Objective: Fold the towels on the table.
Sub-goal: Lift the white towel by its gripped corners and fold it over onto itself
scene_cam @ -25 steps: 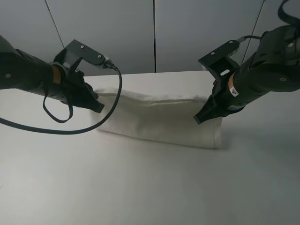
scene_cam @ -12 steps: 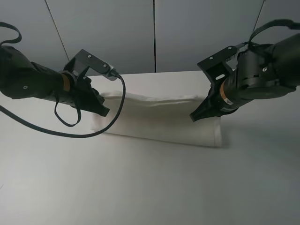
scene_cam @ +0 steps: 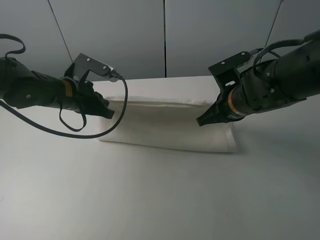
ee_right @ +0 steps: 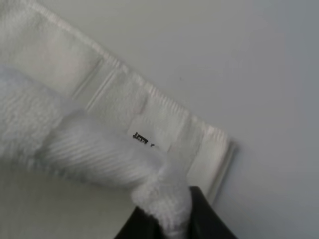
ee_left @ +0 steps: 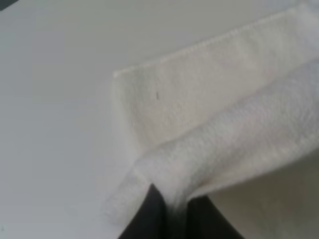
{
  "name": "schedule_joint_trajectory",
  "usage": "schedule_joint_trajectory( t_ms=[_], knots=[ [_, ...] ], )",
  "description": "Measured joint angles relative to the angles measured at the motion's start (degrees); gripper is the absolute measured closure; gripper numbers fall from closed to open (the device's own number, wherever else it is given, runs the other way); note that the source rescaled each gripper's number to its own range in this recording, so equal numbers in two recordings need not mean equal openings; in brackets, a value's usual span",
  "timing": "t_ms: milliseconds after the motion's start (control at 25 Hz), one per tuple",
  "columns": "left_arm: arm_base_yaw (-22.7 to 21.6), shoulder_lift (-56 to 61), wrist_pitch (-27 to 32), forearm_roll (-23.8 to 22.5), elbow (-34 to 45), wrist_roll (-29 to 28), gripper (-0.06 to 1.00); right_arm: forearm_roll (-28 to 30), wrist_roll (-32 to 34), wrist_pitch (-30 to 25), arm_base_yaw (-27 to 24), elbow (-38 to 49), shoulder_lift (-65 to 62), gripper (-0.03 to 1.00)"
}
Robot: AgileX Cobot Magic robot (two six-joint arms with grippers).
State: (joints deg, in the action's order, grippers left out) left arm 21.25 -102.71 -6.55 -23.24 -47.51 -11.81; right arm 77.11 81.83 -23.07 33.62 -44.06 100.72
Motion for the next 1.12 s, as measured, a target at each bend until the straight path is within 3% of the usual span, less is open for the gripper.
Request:
schedule_joint_trajectory(
  t_ms=[240,440,760,840,920,960,1000,1040,1120],
  knots=[
    [0.0,-2.5,-1.5,0.1,-1.9,0.0,0.86,5.1,8.7,-0.5,-1.7,0.0,0.0,0.97],
    [0.0,-3.6,-2.4,0.1,-4.3,0.0,0.84,5.8,10.7,3.0,-4.7,0.0,0.0,0.97],
    [0.0,-4.3,-2.8,0.1,-5.2,0.0,0.81,7.1,11.7,3.5,-5.0,0.0,0.1,0.96],
    [0.0,-4.3,-2.8,0.1,-5.3,0.2,0.68,8.5,12.2,3.5,-5.0,0.0,0.1,0.84],
    [0.0,-4.3,-2.7,0.1,-5.3,0.9,0.48,9.8,14.1,3.3,-5.0,0.0,0.1,0.49],
    [0.0,-4.3,-2.7,0.1,-5.3,1.0,0.33,10.3,15.6,3.0,-5.0,0.0,0.1,0.26],
    [0.0,-4.3,-2.7,0.3,-5.3,1.1,0.18,10.7,17.0,2.4,-5.0,0.0,0.1,0.11],
    [0.0,-4.3,-2.7,0.7,-5.3,1.3,0.05,10.7,18.3,1.8,-5.0,0.0,0.1,0.03],
    [0.0,-4.3,-2.7,1.2,-5.4,1.4,-0.01,10.7,19.5,1.3,-5.0,0.0,0.1,-0.02]
  ],
)
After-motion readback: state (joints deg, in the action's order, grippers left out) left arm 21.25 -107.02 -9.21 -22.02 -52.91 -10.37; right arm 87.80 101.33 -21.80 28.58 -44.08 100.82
